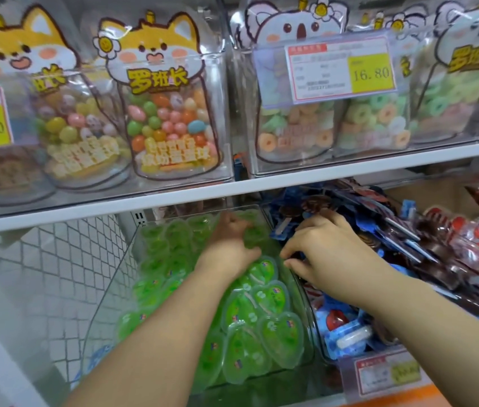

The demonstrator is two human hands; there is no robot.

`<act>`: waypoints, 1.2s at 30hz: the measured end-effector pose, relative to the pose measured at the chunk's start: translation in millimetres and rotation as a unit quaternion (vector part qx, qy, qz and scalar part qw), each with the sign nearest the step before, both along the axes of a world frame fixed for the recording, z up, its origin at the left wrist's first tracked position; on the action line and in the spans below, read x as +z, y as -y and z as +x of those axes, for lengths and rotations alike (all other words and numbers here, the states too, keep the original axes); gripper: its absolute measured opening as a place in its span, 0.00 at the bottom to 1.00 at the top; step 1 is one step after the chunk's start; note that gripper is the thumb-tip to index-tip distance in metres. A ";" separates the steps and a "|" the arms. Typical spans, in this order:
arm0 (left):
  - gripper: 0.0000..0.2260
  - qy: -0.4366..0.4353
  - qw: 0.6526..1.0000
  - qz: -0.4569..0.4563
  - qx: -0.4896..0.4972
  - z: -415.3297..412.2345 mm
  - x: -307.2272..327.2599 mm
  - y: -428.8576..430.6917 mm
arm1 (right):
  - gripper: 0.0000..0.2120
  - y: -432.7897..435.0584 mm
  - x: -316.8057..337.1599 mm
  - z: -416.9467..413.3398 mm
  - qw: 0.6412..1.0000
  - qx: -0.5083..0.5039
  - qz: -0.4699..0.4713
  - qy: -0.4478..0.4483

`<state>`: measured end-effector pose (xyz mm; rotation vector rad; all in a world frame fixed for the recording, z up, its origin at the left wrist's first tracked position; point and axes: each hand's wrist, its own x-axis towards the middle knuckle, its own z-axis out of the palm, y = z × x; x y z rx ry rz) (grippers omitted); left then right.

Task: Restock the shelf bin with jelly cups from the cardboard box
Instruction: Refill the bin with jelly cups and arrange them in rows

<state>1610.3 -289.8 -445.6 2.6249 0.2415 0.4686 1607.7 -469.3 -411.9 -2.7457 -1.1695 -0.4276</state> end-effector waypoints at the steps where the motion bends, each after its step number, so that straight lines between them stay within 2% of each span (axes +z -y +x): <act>1: 0.23 0.001 1.000 0.001 -0.003 -0.1 -0.1 -1.0 | 0.11 -0.4 -0.1 -0.2 1.000 0.000 0.003 -0.002; 11: 0.22 -0.010 1.000 0.022 -0.005 -8.2 5.1 -4.5 | 0.10 0.6 -0.7 -3.3 0.999 0.015 0.028 0.018; 13: 0.20 0.011 1.000 0.024 0.007 -27.7 12.3 -3.9 | 0.10 3.3 4.7 -12.0 0.998 0.028 0.045 0.029; 17: 0.13 0.096 0.994 -0.051 0.000 -92.5 18.9 10.3 | 0.08 6.9 7.9 -36.5 0.989 0.084 0.096 0.080; 21: 0.09 0.202 0.971 -0.127 0.000 -166.2 -4.8 43.1 | 0.09 19.8 -18.4 -86.1 0.972 0.088 0.217 -0.008; 24: 0.07 0.209 0.966 -0.150 0.023 -209.9 -63.4 69.3 | 0.07 38.1 -74.7 -122.6 0.963 0.078 0.242 -0.085; 26: 0.07 0.140 0.973 -0.170 0.061 -231.7 -114.1 83.9 | 0.06 55.0 -120.7 -141.3 0.959 0.032 0.237 -0.150; 29: 0.09 -0.039 0.975 -0.197 0.095 -247.3 -184.3 91.8 | 0.06 79.7 -183.1 -156.7 0.939 -0.076 0.194 -0.272; 31: 0.13 -0.148 0.962 -0.215 0.077 -245.6 -216.7 90.1 | 0.10 91.0 -219.9 -156.7 0.902 -0.139 0.158 -0.377; 33: 0.17 -0.235 0.939 -0.243 0.059 -238.4 -238.4 88.3 | 0.18 96.5 -252.5 -153.9 0.849 -0.189 0.109 -0.480; 36: 0.26 -0.345 0.895 -0.277 0.056 -226.6 -267.3 89.3 | 0.31 96.6 -292.6 -151.7 0.787 -0.237 0.041 -0.567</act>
